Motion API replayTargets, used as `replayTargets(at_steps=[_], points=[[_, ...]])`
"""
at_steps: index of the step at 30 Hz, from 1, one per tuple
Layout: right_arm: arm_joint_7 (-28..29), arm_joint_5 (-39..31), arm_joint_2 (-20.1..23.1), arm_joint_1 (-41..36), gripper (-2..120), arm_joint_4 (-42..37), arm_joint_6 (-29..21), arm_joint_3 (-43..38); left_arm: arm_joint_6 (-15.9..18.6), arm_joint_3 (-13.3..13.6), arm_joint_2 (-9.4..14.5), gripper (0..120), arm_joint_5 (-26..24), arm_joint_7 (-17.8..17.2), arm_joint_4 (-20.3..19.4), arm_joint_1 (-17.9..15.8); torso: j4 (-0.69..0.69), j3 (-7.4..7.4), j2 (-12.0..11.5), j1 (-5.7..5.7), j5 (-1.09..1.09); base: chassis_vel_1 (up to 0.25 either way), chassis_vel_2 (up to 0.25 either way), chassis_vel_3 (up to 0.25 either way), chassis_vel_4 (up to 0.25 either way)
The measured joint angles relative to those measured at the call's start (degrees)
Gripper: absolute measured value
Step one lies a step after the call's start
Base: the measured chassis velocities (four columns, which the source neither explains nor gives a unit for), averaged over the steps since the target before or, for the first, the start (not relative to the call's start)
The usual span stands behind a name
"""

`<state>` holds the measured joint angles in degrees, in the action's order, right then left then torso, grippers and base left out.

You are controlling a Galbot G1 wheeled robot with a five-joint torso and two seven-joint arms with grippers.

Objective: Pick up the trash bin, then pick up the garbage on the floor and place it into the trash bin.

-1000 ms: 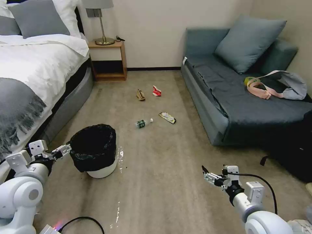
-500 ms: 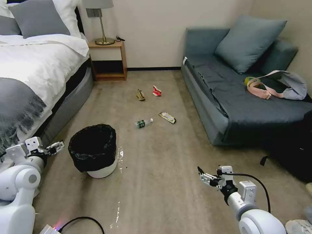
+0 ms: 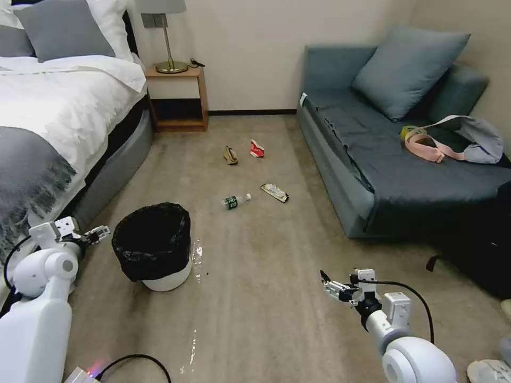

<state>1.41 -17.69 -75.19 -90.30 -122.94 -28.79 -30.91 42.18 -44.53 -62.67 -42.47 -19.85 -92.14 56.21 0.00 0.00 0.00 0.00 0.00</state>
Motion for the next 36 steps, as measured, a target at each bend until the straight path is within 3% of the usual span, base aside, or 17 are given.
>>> replayTargets(at_steps=[10,15,24,36], points=[[0.01,0.34,-0.19,1.31,100,2.58,0.00,0.40,-0.04,4.29,-2.73,100,7.58,2.07,9.33,-6.76,-0.01,0.00,0.00,0.00,0.00,0.000,0.000,0.000,0.000],[0.02,0.72,-0.24,2.03,100,3.72,-0.02,1.09,-0.04,5.00,-4.48,100,10.12,2.33,12.85,-8.52,0.00,0.00,0.00,0.00,0.00,0.000,0.000,0.000,0.000],[0.12,0.78,-0.02,3.50,100,4.82,-0.12,2.23,-0.04,5.83,-5.08,98,12.37,2.41,16.15,-10.34,0.00,0.00,0.00,0.00,0.01,0.000,0.000,0.000,0.000],[0.14,0.19,0.19,3.11,100,2.89,-0.66,3.01,-0.05,7.21,-5.56,61,16.21,2.94,20.19,-12.58,0.00,0.00,0.00,0.00,0.00,0.000,0.000,0.000,0.000]])
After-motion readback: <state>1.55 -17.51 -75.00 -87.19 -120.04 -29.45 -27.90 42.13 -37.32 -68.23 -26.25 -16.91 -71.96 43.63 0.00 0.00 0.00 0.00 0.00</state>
